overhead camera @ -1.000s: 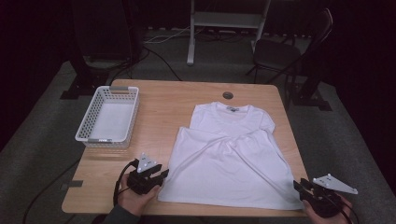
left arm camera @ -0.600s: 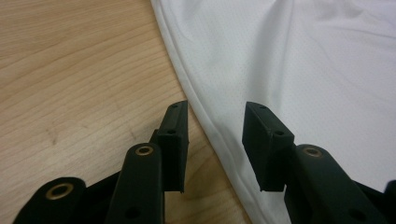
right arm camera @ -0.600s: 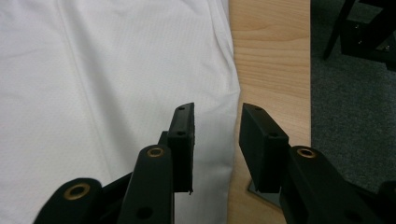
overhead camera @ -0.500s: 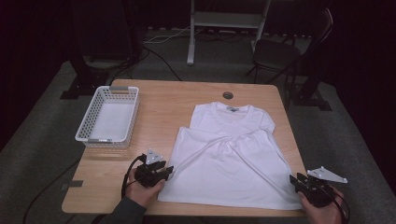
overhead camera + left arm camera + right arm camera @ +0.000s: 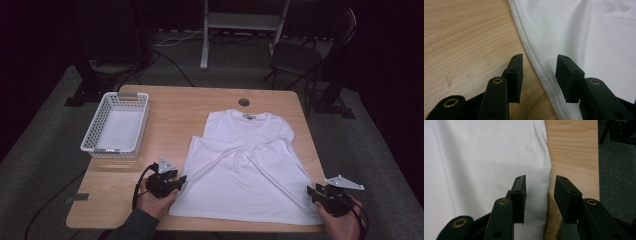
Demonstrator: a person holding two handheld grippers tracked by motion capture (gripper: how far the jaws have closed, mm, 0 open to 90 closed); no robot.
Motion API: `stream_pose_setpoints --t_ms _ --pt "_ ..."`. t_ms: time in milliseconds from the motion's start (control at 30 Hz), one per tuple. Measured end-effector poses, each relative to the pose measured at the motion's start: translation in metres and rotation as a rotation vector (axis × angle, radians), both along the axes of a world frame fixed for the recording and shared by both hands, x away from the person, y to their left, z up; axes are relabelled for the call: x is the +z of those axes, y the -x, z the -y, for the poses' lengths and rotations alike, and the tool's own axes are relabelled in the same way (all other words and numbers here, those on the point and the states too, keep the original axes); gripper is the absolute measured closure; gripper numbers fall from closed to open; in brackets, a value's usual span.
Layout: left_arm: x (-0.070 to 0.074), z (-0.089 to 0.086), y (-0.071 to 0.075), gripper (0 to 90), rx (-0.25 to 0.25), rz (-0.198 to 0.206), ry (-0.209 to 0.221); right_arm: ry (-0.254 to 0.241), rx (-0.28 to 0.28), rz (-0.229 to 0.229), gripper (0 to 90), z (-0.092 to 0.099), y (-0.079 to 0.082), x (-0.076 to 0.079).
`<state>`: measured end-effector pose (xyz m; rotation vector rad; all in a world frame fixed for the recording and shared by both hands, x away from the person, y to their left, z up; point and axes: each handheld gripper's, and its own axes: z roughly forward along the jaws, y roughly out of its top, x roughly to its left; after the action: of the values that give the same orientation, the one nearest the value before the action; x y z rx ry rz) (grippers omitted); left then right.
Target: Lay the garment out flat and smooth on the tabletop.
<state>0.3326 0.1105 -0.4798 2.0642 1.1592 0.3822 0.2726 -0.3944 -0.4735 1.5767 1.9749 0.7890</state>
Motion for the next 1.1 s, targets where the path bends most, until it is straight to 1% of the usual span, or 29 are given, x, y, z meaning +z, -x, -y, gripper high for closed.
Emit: stream_pose_setpoints --t_ms 33,100,300,400,567,667,767,967,1033,1100 --pt "0.0 0.001 0.0 58.0 -0.001 0.002 0.001 -0.001 0.002 -0.002 60.8 0.0 -0.001 0.0" --pt "0.0 0.002 0.0 57.4 -0.003 0.007 -0.01 0.0 0.002 -0.005 60.6 0.0 -0.002 -0.001" --pt "0.0 0.005 -0.001 56.5 -0.012 0.003 -0.008 -0.005 0.0 -0.011 60.1 0.0 -0.005 -0.002" --pt "0.0 0.007 -0.001 56.4 -0.022 0.001 -0.007 -0.016 -0.008 -0.017 59.2 0.001 -0.005 -0.002" --pt "-0.001 0.01 0.0 56.5 -0.025 0.011 -0.009 -0.022 0.0 -0.019 60.9 0.0 -0.005 -0.002" --pt "0.0 0.012 0.0 58.6 -0.027 0.02 -0.027 -0.03 0.006 -0.026 64.0 0.0 -0.006 -0.002" --pt "0.0 0.014 0.001 61.8 -0.031 0.02 -0.031 -0.032 0.014 -0.032 66.7 0.0 -0.007 -0.002" --pt "0.0 0.016 0.001 66.4 -0.032 0.018 -0.026 -0.035 0.019 -0.037 71.5 -0.001 -0.007 -0.001" --pt "0.0 0.018 0.002 67.7 -0.039 0.021 -0.031 -0.034 0.019 -0.039 72.9 -0.002 -0.007 -0.001" --pt "0.0 0.019 0.002 71.7 -0.044 0.019 -0.029 -0.031 0.025 -0.04 76.4 -0.003 -0.007 -0.001"
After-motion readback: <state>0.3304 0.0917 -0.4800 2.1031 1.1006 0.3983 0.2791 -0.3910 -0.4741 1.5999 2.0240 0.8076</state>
